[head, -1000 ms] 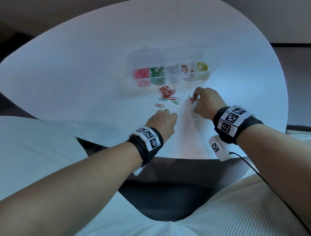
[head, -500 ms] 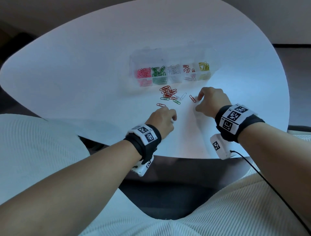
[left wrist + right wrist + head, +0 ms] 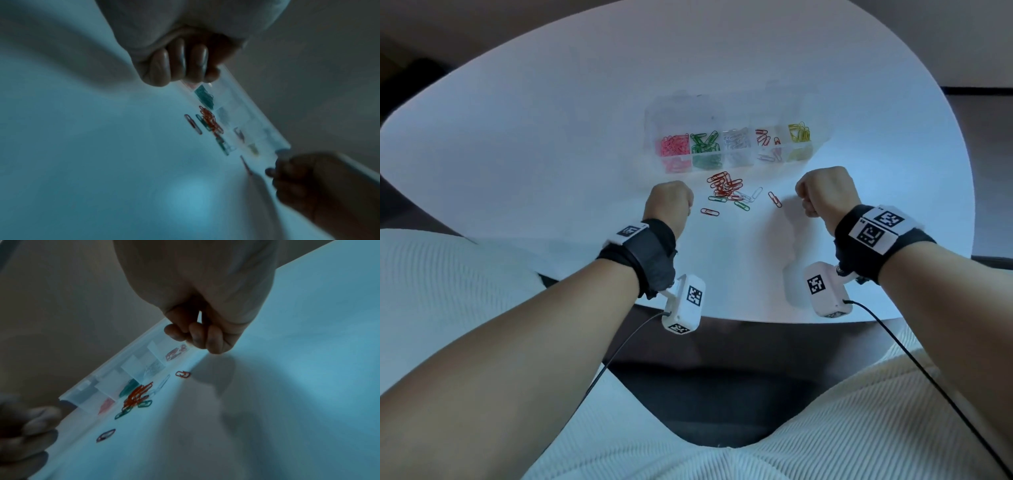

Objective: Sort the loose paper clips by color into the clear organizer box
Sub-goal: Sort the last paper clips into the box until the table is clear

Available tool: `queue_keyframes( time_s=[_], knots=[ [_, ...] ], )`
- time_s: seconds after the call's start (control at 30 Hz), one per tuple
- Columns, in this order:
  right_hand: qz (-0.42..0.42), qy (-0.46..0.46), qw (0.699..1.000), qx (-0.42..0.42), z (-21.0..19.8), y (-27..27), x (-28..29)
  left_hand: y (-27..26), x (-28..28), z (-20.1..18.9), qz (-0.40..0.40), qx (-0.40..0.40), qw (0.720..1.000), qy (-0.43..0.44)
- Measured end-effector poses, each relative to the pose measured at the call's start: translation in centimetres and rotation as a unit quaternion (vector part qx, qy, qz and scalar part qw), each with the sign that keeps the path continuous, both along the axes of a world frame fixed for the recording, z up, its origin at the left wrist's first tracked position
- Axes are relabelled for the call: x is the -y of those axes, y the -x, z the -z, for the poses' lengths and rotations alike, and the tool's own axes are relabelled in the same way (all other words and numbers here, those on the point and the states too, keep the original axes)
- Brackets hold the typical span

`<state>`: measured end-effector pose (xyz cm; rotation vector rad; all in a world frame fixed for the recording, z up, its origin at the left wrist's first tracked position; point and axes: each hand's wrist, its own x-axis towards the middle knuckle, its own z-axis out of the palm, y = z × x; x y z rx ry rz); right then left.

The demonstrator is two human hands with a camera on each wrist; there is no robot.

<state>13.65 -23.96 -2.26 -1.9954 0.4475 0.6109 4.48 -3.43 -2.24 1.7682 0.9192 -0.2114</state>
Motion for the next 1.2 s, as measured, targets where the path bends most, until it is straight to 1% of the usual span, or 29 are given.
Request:
queue_keyframes(
  time_s=[0.03,0.1,0.17,0.23,0.3,0.33,0.4,0.5,0.63,0.73,0.8,0.83,0.87,0.93,1.0,1.07,1.1,1.13,1.17,1.2],
  knots=[
    [-0.011,0.008,1.0,-0.003,0.3,0.0,0.0,0.2,0.2,0.2,0.051,-0.001,0.998,-0.046],
    [-0.031,0.019,0.999,0.0,0.5,0.1,-0.2,0.9,0.6,0.6,0.143,0.007,0.98,-0.138],
    [-0.086,0.042,0.995,0.035,0.6,0.3,-0.4,1.3,0.7,1.1,0.209,0.0,0.96,-0.187],
    [-0.166,0.105,0.977,0.085,0.5,0.7,-0.5,1.6,0.3,1.6,0.241,-0.011,0.947,-0.213],
    [-0.24,0.181,0.945,0.128,0.8,1.0,-0.6,1.6,-0.2,1.9,0.257,-0.012,0.938,-0.234],
    [-0.259,0.206,0.934,0.136,0.9,1.1,-0.6,1.6,-0.5,1.9,0.264,-0.011,0.933,-0.244],
    [-0.269,0.246,0.92,0.141,1.0,1.1,-0.7,1.5,-0.6,1.9,0.286,-0.011,0.921,-0.264],
    [-0.275,0.289,0.907,0.131,0.8,1.2,-1.0,1.4,-0.2,1.8,0.31,-0.022,0.903,-0.297],
    [-0.29,0.31,0.9,0.096,0.7,1.4,-1.2,1.5,0.4,1.6,0.291,-0.056,0.908,-0.296],
    [-0.318,0.326,0.887,0.077,0.7,1.4,-1.3,1.4,0.7,1.4,0.309,-0.091,0.899,-0.298],
    [-0.331,0.324,0.884,0.071,0.6,1.5,-1.3,1.4,0.8,1.3,0.318,-0.101,0.895,-0.295],
    [-0.334,0.322,0.883,0.069,0.6,1.6,-1.3,1.5,0.8,1.2,0.312,-0.103,0.901,-0.283],
    [-0.337,0.319,0.883,0.068,0.6,1.6,-1.2,1.5,0.8,1.1,0.295,-0.1,0.913,-0.264],
    [-0.342,0.316,0.882,0.069,0.6,1.7,-1.2,1.3,0.5,0.9,0.242,-0.089,0.946,-0.197],
    [-0.352,0.318,0.877,0.072,0.6,2.0,-1.2,0.8,0.1,0.6,0.177,-0.082,0.974,-0.114],
    [-0.354,0.315,0.878,0.067,0.6,2.2,-1.2,0.4,0.0,0.2,0.07,-0.065,0.995,0.007],
    [-0.347,0.299,0.887,0.061,0.6,2.1,-1.1,0.2,0.0,-0.1,0.01,-0.055,0.995,0.079],
    [-0.332,0.262,0.905,0.053,0.4,2.1,-1.0,0.1,-0.1,-0.4,-0.033,-0.047,0.988,0.145],
    [-0.306,0.2,0.93,0.039,0.1,1.9,-1.0,0.0,-0.2,-0.6,-0.055,-0.04,0.978,0.197],
    [-0.269,0.119,0.956,0.013,-0.2,1.8,-0.9,-0.1,-0.2,-0.9,-0.07,-0.027,0.967,0.245]
  ],
)
